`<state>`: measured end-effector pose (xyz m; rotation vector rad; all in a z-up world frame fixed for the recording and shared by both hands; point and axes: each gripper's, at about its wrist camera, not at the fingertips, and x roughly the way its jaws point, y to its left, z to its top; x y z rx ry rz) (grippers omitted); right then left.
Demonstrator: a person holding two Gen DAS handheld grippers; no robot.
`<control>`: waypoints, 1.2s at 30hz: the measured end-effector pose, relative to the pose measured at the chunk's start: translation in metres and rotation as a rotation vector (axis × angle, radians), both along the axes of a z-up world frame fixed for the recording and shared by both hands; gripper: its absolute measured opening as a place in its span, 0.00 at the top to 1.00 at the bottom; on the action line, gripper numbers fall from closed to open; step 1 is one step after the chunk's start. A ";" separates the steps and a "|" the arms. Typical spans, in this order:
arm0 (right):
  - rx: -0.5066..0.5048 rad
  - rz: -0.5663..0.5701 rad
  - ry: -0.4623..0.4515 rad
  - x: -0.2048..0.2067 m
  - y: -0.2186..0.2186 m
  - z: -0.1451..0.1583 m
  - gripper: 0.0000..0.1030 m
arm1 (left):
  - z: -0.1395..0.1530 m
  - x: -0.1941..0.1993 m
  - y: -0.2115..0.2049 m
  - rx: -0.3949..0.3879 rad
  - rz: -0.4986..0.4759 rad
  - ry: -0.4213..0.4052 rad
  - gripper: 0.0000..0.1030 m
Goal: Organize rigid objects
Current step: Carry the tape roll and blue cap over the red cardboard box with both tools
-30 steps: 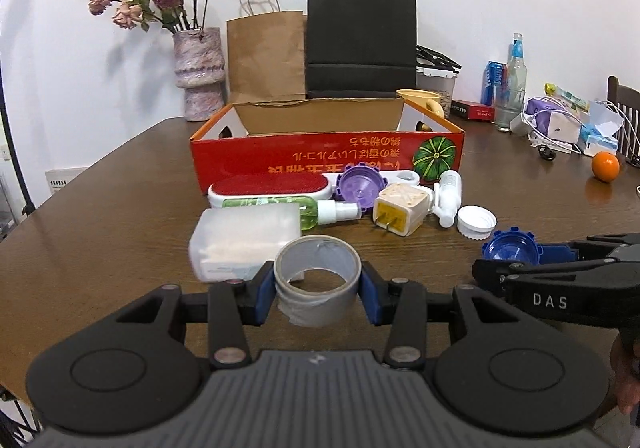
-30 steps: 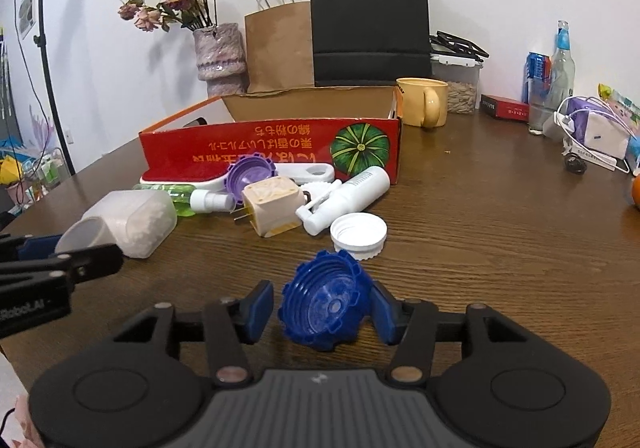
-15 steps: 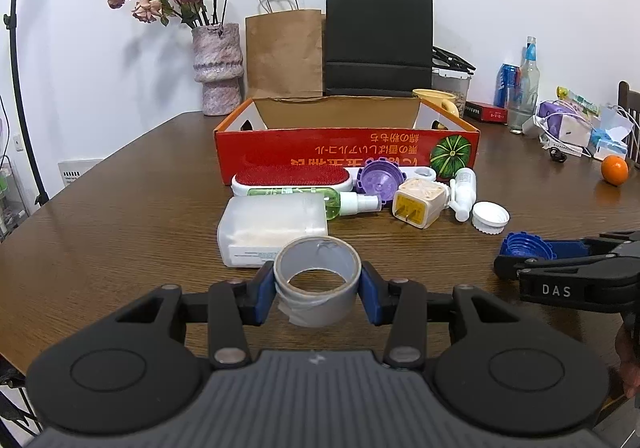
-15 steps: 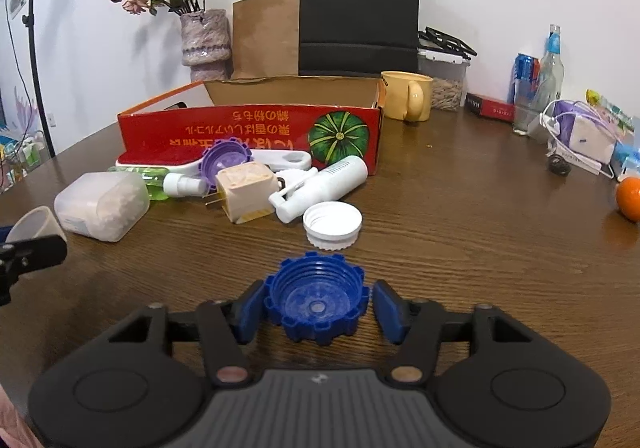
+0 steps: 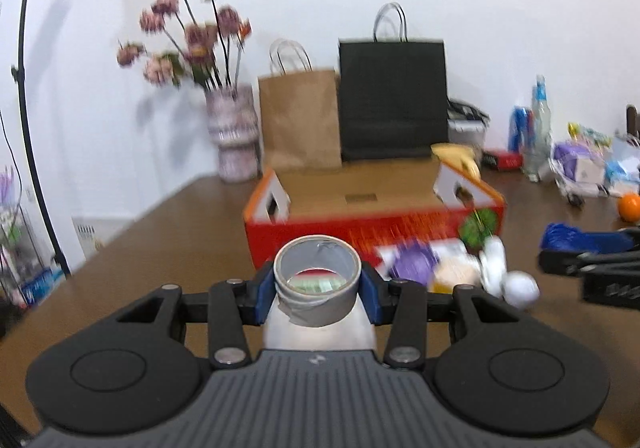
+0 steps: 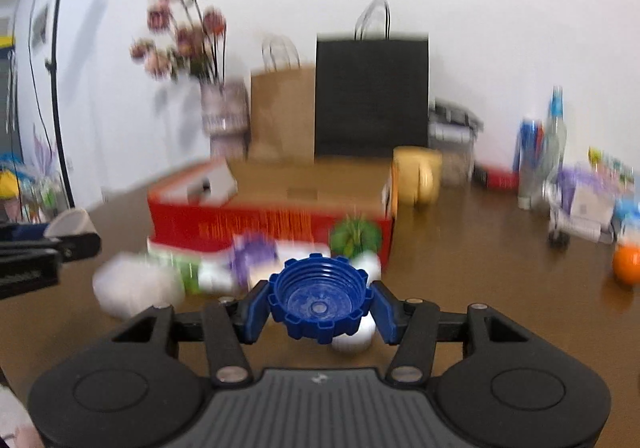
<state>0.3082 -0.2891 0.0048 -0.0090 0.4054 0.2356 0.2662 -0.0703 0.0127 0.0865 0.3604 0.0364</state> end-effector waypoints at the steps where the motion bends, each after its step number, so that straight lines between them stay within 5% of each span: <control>1: 0.006 0.002 -0.025 0.003 -0.001 0.008 0.49 | 0.008 0.006 0.003 0.005 0.005 -0.024 0.58; 10: -0.002 0.006 -0.117 0.058 0.002 0.062 0.49 | 0.062 0.057 0.027 -0.001 0.050 -0.177 0.58; 18: 0.030 0.008 -0.084 0.115 0.006 0.068 0.49 | 0.065 0.111 0.040 -0.035 0.032 -0.144 0.58; 28: 0.051 0.037 0.130 0.261 0.012 0.057 0.49 | 0.047 0.258 0.034 -0.009 -0.013 0.088 0.58; 36: -0.054 0.005 0.426 0.379 0.027 0.012 0.49 | -0.003 0.385 0.054 -0.073 -0.051 0.469 0.58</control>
